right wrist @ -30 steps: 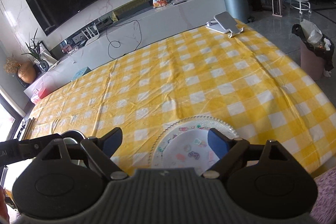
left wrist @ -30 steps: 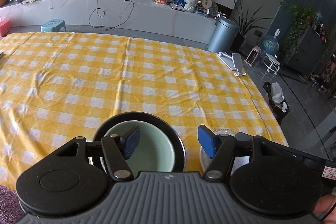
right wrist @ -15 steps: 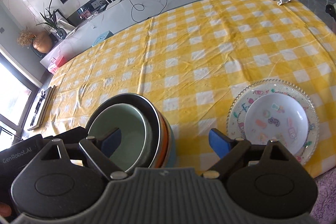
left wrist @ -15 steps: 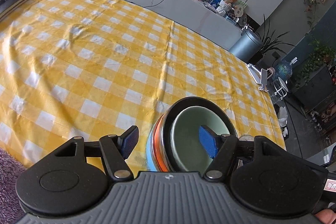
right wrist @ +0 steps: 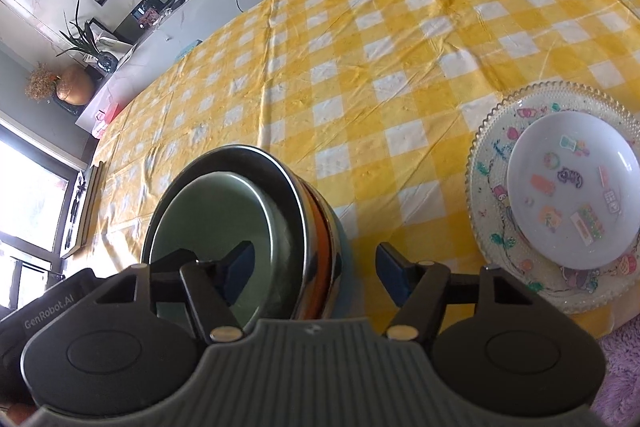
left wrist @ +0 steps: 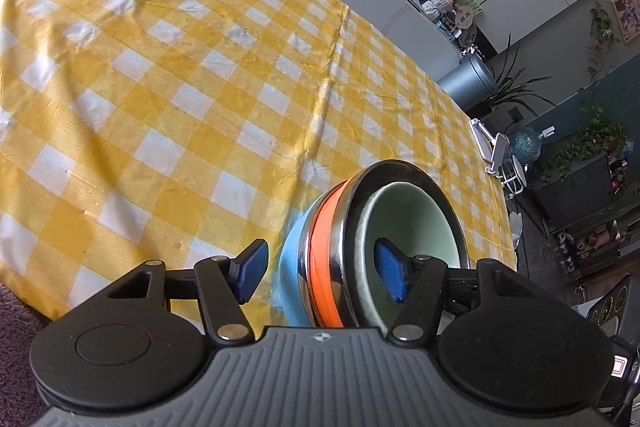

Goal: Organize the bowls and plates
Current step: 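Close both grippers on the stacked bowls' rim, then lift the bowl stack with both grippers and carry it over the plates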

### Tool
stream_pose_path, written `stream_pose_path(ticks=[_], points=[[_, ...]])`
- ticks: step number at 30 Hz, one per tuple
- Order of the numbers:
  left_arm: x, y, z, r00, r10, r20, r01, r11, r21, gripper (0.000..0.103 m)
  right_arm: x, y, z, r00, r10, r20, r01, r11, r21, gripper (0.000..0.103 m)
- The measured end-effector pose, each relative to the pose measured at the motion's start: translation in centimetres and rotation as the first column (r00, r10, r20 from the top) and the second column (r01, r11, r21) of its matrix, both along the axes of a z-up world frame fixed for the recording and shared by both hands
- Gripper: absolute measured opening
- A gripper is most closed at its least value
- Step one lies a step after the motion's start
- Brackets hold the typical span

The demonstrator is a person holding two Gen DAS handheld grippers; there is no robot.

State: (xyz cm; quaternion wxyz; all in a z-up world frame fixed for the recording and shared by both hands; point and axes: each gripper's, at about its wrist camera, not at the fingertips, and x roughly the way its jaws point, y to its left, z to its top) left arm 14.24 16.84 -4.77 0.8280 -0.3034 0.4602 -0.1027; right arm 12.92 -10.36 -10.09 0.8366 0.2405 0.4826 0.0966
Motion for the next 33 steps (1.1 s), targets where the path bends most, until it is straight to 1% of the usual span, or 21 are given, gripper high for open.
stream_pose_path(ticks=[3, 5, 6, 9, 17, 21, 27, 33], points=[[0.1, -0.2, -0.3, 1.000, -0.010, -0.009, 0.010, 1.000, 0.003, 0.060, 0.2, 0.1, -0.7, 1.000, 0.004, -0.017, -0.004, 1.000, 0.018, 0.061], [0.2, -0.3, -0.5, 1.000, -0.018, -0.007, 0.017, 1.000, -0.007, 0.053, 0.3, 0.1, -1.1, 1.000, 0.005, -0.030, -0.004, 0.999, 0.033, 0.056], [0.2, -0.3, -0.5, 1.000, -0.017, -0.007, 0.017, 1.000, -0.011, 0.052, 0.4, 0.0, -1.3, 0.999, 0.005, -0.034, -0.003, 0.999, 0.039, 0.054], [0.2, -0.5, -0.4, 1.000, -0.020, -0.001, 0.020, 1.000, 0.005, 0.052, 0.3, -0.1, -1.4, 0.999, 0.001, -0.041, 0.002, 0.998, 0.071, 0.050], [0.1, -1.0, 0.0, 1.000, -0.027, 0.009, 0.027, 0.998, 0.048, 0.050, 0.3, -0.2, -1.3, 0.998, -0.018, -0.054, 0.022, 0.997, 0.073, 0.049], [0.1, -1.1, 0.1, 1.000, -0.030, 0.006, 0.030, 0.998, 0.053, 0.049, 0.3, -0.2, -1.2, 0.998, -0.021, -0.058, 0.025, 0.997, 0.068, 0.048], [-0.2, -1.6, 0.4, 0.999, -0.039, 0.006, 0.038, 0.997, 0.073, 0.047, -0.1, -0.4, -0.7, 0.999, -0.020, -0.037, 0.022, 0.999, 0.049, 0.047], [-0.7, -2.4, 1.7, 0.999, -0.037, 0.025, 0.034, 0.995, 0.095, 0.047, -0.7, -1.5, 0.1, 0.999, -0.029, -0.016, 0.031, 0.997, 0.071, 0.046]])
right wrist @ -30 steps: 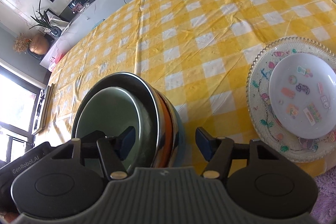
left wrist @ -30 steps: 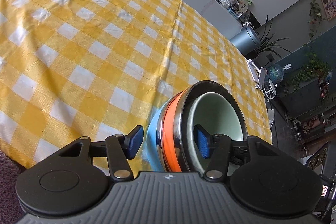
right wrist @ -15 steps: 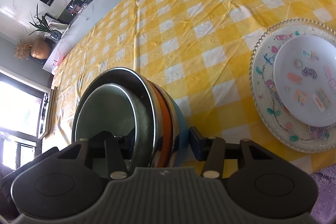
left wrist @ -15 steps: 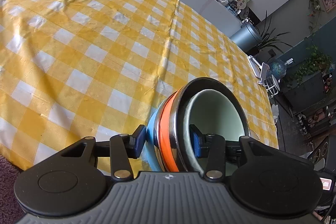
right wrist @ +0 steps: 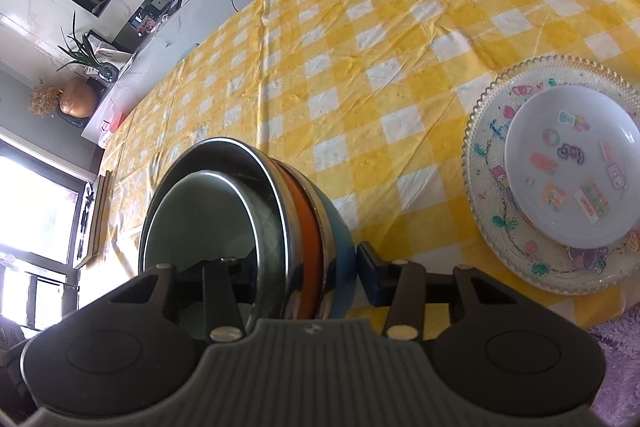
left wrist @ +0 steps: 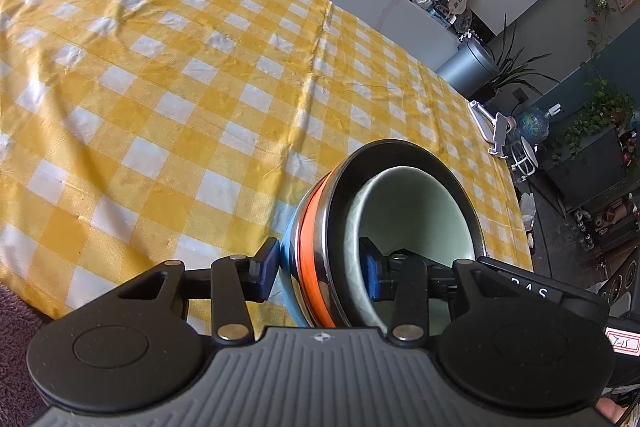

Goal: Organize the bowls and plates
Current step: 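Lift the bowl stack with both grippers and carry it over the plates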

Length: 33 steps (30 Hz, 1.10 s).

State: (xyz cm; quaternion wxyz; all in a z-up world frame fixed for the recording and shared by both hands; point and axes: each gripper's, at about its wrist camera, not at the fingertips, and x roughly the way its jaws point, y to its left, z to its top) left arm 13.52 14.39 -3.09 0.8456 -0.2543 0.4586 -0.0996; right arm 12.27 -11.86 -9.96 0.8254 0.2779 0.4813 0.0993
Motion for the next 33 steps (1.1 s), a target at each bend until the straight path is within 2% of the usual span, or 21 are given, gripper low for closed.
stream_pose_path(ticks=[8, 18, 26, 33], points=[[-0.5, -3.0, 2.4, 0.999, -0.036, 0.027, 0.035, 0.999, 0.032, 0.047, -1.3, -3.3, 1.3, 0.999, -0.032, -0.001, 0.032, 0.998, 0.048, 0.045], [0.2, -10.5, 4.3, 0.986, -0.162, 0.050, 0.160, 0.986, 0.043, 0.045, -3.8, -10.9, 3.4, 0.988, -0.150, 0.022, 0.148, 0.987, 0.063, 0.045], [1.5, -16.0, 3.7, 0.968, -0.248, 0.024, 0.247, 0.968, 0.047, 0.045, -4.6, -16.2, 3.5, 0.967, -0.255, 0.013, 0.253, 0.965, 0.065, 0.045], [2.9, -17.9, 2.4, 0.965, -0.263, -0.021, 0.264, 0.964, 0.046, 0.045, -3.8, -18.2, 2.4, 0.959, -0.283, -0.011, 0.284, 0.957, 0.063, 0.045]])
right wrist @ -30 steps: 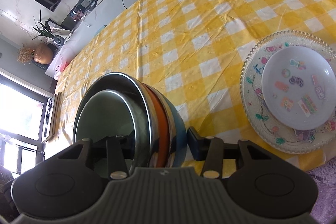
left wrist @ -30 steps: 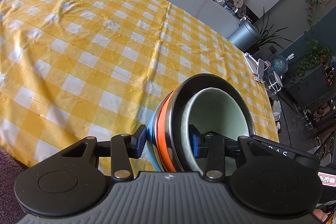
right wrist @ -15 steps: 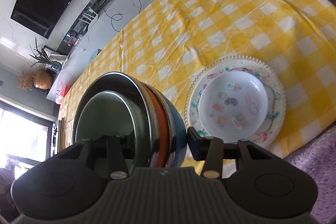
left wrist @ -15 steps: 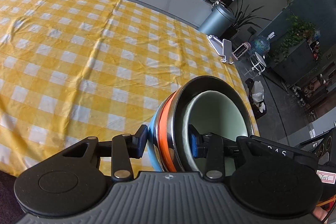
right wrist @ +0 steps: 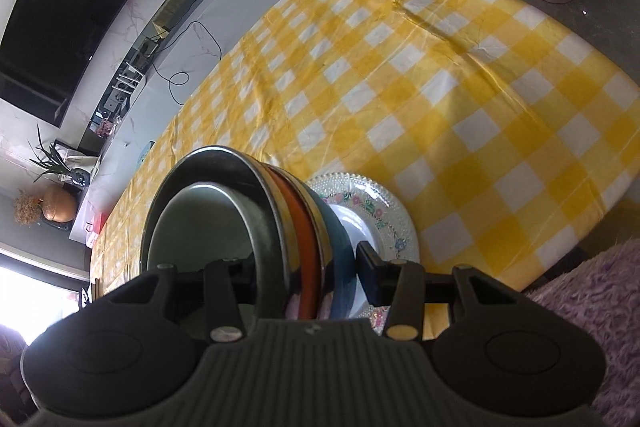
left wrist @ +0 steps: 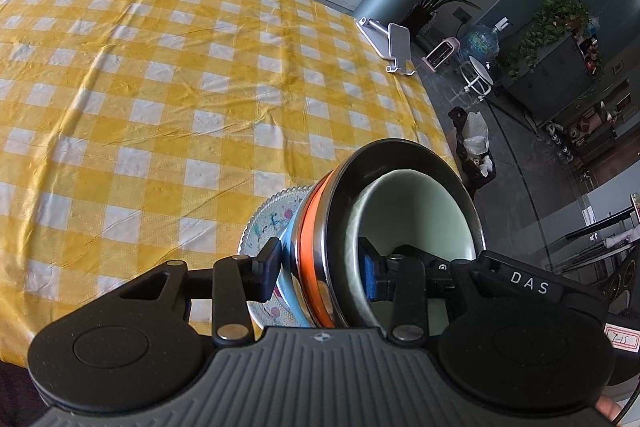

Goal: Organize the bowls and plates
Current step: 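Lift the bowl stack with both grippers and carry it over the plates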

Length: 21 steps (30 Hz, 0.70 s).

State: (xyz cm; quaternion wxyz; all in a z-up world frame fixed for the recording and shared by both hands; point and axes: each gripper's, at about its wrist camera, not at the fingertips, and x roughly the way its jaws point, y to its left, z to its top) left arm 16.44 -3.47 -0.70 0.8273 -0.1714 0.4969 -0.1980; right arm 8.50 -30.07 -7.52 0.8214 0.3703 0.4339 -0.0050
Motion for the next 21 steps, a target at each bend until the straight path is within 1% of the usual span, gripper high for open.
stream_pose_path(ticks=[8, 13, 21], points=[[1.1, -0.5, -0.8, 0.999, 0.010, -0.038, -0.010, 1.000, 0.018, 0.044, 1.5, -0.6, -1.5, 0.999, 0.005, -0.043, -0.003, 1.000, 0.027, 0.045], [1.4, -0.5, -1.1, 0.999, 0.016, -0.047, -0.015, 1.000, 0.020, 0.044, 1.8, -0.7, -2.0, 0.998, 0.005, -0.063, -0.003, 0.999, 0.039, 0.045], [1.7, -0.7, -1.1, 0.999, 0.017, -0.040, -0.015, 0.999, 0.036, 0.043, 2.0, -0.6, -1.9, 0.998, 0.013, -0.053, -0.011, 0.999, 0.034, 0.047]])
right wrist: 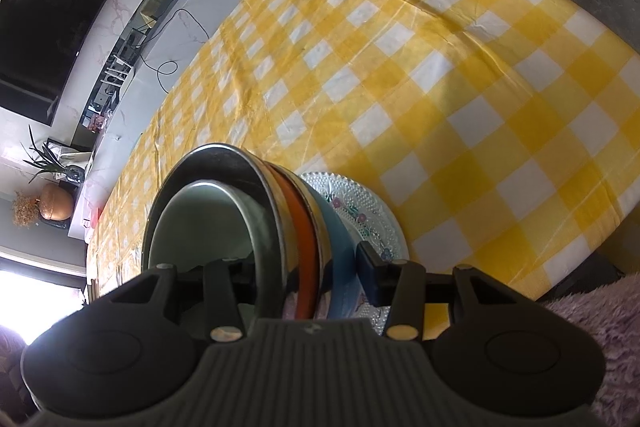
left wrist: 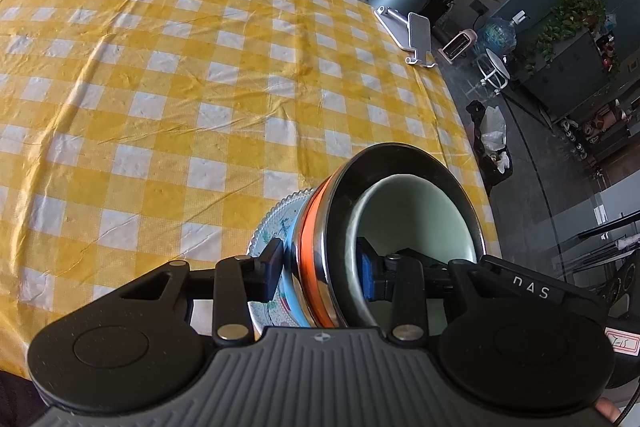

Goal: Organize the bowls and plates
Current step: 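Lift the bowl stack with both grippers and carry it over the plates, then lower the bowl stack onto the plate stack and open both grippers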

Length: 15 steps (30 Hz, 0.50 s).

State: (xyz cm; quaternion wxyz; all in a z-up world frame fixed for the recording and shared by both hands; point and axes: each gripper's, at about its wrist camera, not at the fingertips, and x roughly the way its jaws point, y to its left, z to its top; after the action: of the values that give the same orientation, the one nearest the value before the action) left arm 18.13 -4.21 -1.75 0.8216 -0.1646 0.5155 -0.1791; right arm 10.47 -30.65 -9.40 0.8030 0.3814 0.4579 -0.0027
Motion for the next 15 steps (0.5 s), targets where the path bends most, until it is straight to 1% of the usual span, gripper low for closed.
stream_pose_path(ticks=[3, 6, 7, 8, 10, 11, 13, 15], points=[[0.0, -0.1, 0.0, 1.000, -0.006, 0.010, 0.006, 1.000, 0.011, 0.042, 0.0, 0.2, 0.1, 1.000, 0.004, 0.006, -0.004, 1.000, -0.012, 0.048], [0.0, 0.0, -0.1, 1.000, -0.007, 0.018, 0.006, 1.000, 0.003, 0.042, -0.1, 0.3, 0.1, 1.000, 0.002, 0.015, -0.002, 1.000, -0.018, 0.049], [0.0, 0.1, 0.0, 1.000, 0.001, 0.026, -0.001, 1.000, 0.004, 0.043, -0.1, 0.3, 0.3, 1.000, 0.001, 0.024, 0.000, 1.000, -0.022, 0.050], [-0.1, 0.2, 0.1, 0.999, 0.010, 0.035, -0.010, 1.000, 0.013, 0.045, -0.2, 0.3, 0.4, 0.999, 0.000, 0.034, 0.001, 1.000, -0.026, 0.055], [-0.4, 0.4, 0.5, 0.998, 0.024, 0.057, -0.025, 0.999, 0.025, 0.050, -0.4, 0.3, 0.9, 0.999, -0.002, 0.050, 0.004, 0.999, -0.040, 0.062], [-0.5, 0.5, 0.8, 0.997, 0.029, 0.065, -0.030, 0.999, 0.021, 0.052, -0.4, 0.4, 1.1, 0.998, 0.002, 0.056, 0.001, 0.999, -0.052, 0.063], [-0.7, 0.7, 1.4, 0.997, 0.026, 0.079, -0.026, 1.000, 0.007, 0.053, -0.6, 0.6, 1.5, 0.998, 0.007, 0.065, -0.003, 0.998, -0.068, 0.066], [-1.1, 0.9, 2.2, 0.994, 0.020, 0.106, -0.020, 1.000, -0.003, 0.056, -0.8, 0.8, 1.9, 0.997, 0.015, 0.077, -0.008, 0.997, -0.080, 0.067]])
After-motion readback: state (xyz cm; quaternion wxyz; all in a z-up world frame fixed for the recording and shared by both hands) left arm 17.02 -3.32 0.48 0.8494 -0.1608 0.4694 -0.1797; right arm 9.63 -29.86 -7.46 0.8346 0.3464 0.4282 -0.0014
